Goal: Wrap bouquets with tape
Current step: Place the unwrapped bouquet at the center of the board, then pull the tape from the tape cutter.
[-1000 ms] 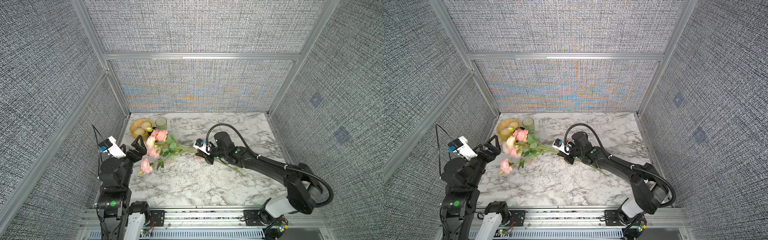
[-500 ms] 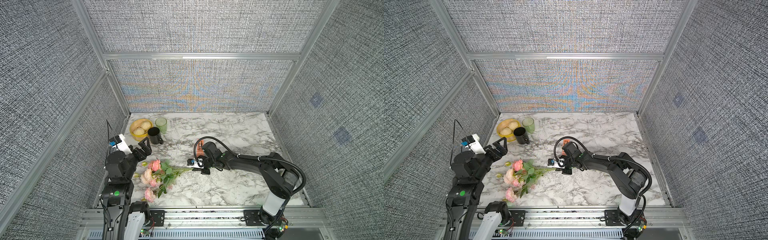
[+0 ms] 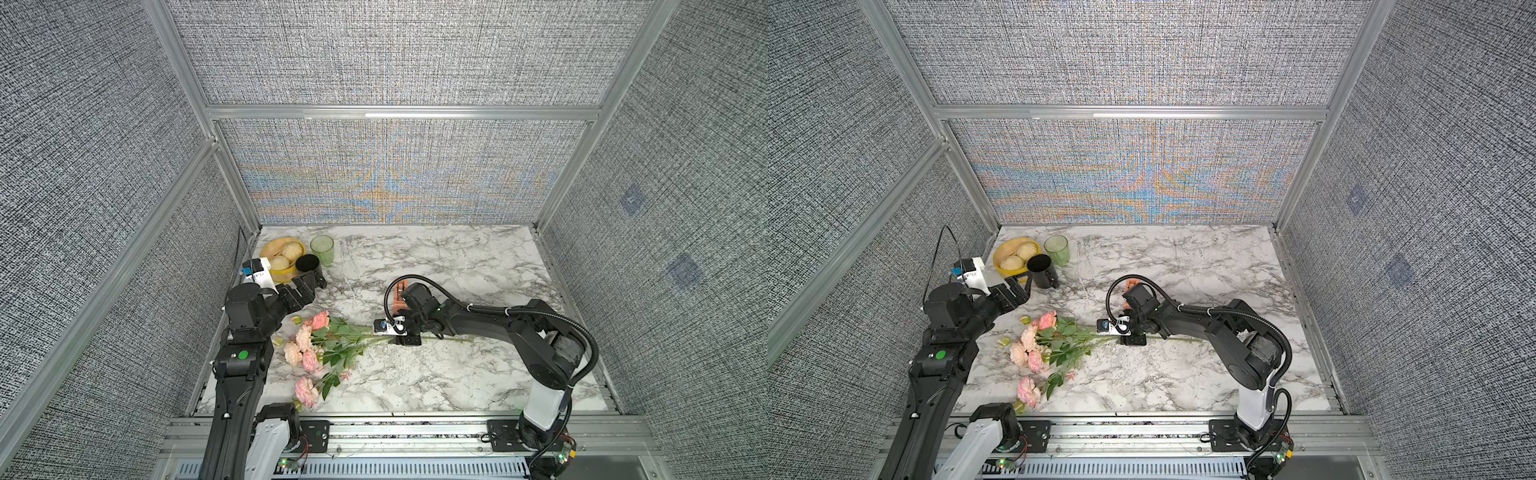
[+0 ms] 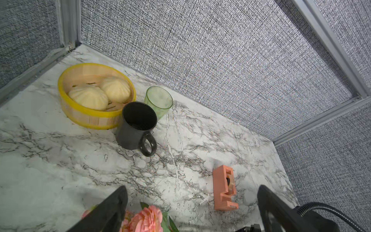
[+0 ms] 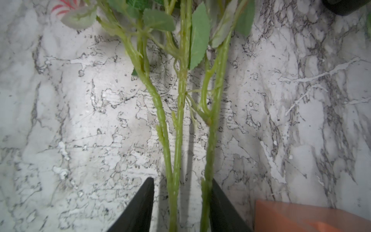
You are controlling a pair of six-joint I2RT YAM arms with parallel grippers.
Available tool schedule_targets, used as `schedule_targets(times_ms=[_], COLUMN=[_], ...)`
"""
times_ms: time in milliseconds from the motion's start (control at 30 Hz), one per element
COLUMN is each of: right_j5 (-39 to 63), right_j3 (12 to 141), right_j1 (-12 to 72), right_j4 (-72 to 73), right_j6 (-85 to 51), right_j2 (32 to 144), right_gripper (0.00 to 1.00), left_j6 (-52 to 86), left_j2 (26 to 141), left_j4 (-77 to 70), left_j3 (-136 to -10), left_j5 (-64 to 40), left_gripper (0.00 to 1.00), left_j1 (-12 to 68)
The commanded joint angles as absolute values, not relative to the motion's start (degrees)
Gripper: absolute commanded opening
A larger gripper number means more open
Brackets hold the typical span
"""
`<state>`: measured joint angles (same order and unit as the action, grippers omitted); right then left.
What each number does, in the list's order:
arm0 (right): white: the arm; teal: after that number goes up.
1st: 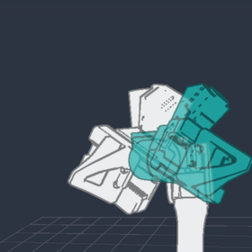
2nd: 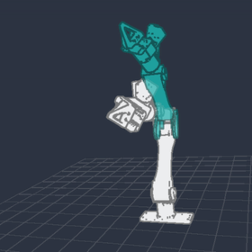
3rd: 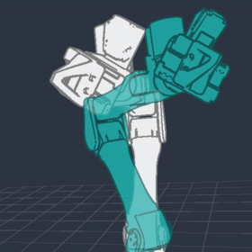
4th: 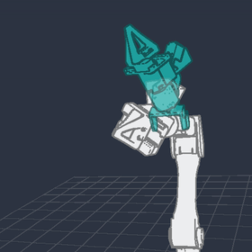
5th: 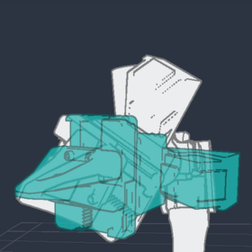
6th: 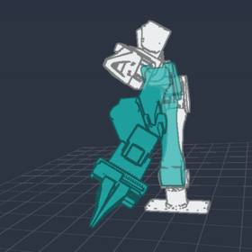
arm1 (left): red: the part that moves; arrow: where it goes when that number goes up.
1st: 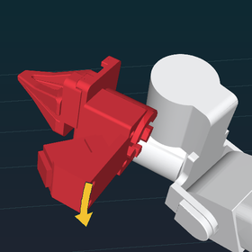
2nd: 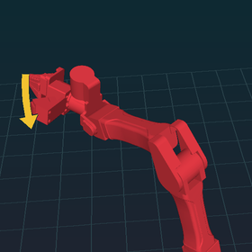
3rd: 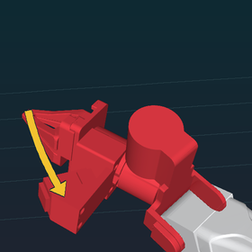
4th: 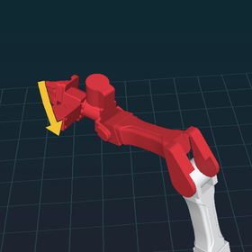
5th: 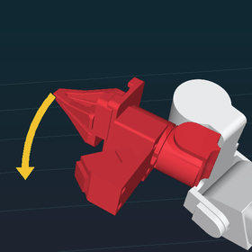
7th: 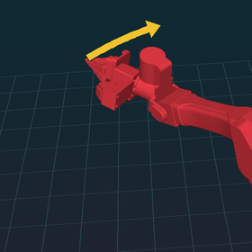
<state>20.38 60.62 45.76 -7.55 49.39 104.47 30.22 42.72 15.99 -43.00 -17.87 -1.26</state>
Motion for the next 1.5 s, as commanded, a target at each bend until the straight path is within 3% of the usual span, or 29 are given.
schedule_targets(times_ms=[0,233,367,433,533,633,867,1200,1333,1467], right_j5=[20.22,18.58,6.61,3.3,9.9,18.84,23.26,22.68,21.47,20.33], right_j3=[60.79,57.89,58.98,63.68,70.41,66.96,64.92,67.38,69.07,70.19], right_j1=[45.84,45.88,44.89,42.74,37.44,33.56,32.41,32.67,32.69,32.83], right_j4=[-10.33,-10.78,-6.81,-13.41,-23.96,-18.03,-10.93,-9.32,-9.96,-10.28], right_j6=[49.15,37.56,11.04,-5.05,-23.08,-34.09,-38.76,-39.16,-38.66,-38.27], right_j2=[101.65,89.21,86.18,87.55,91.46,92.91,96.38,102.15,104.59,105.98], right_gripper=[0.51,0.65,0.68,0.68,0.64,0.56,0.45,0.35,0.28,0.28], left_j6=[28.93,27.05,25.09,24.08,24.15,26.15,30.86,36.83,38.74,39.29], left_j2=[44.03,48.43,54.19,58.19,65.82,73.87,89.42,102.91,105.59,107.37], left_j4=[14.32,14.88,16.38,17.17,17.32,16.7,9.99,2.0,-0.92,-1.78], left_j3=[-43.81,-45.62,-48.57,-50.51,-53.77,-57.3,-64.03,-66.39,-65.92,-65.92], left_j5=[-20.5,-20.75,-19.66,-18.53,-18.24,-17.9,-22.14,-29.06,-30.65,-30.95], left_gripper=[1.0,0.98,0.91,0.88,0.83,0.8,0.7,0.39,0.34,0.31], left_j1=[-1.08,1.79,7.37,11.14,15.95,19.97,25.53,27.25,27.23,27.25])
